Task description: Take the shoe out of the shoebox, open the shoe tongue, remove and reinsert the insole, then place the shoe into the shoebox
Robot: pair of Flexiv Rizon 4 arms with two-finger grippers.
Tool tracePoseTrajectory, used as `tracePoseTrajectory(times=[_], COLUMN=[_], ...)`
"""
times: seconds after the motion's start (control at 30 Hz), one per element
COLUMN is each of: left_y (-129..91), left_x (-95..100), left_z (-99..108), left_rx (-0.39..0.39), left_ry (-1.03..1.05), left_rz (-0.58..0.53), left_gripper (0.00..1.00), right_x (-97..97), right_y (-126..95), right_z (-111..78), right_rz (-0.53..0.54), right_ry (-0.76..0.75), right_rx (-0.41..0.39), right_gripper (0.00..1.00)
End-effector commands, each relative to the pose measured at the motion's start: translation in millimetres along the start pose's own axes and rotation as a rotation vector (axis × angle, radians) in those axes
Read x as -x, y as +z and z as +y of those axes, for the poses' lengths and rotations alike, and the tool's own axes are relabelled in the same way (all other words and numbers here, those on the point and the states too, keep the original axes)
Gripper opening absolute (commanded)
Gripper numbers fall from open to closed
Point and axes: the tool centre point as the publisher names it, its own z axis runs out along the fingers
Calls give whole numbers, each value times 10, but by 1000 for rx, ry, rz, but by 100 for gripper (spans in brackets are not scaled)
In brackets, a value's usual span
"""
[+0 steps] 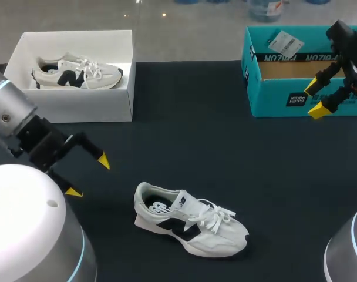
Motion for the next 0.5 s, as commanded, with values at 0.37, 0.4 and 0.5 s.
tracePoseTrajectory(times=[0.37,0.4,0.5], left_y=[-202,-196,-204], left_x=[69,68,37], left_z=[-8,-5,21], left_rx=[81,73,70], left_ry=[-455,-480,-589], left_rz=[-262,-267,-287], left_gripper=[100,100,100], right_x=[15,15,15], right_y=[7,7,7], right_z=[5,5,5], right_rz=[1,1,1], right_ry=[0,0,0], right_rx=[-3,-3,-3], right_gripper=[100,100,100])
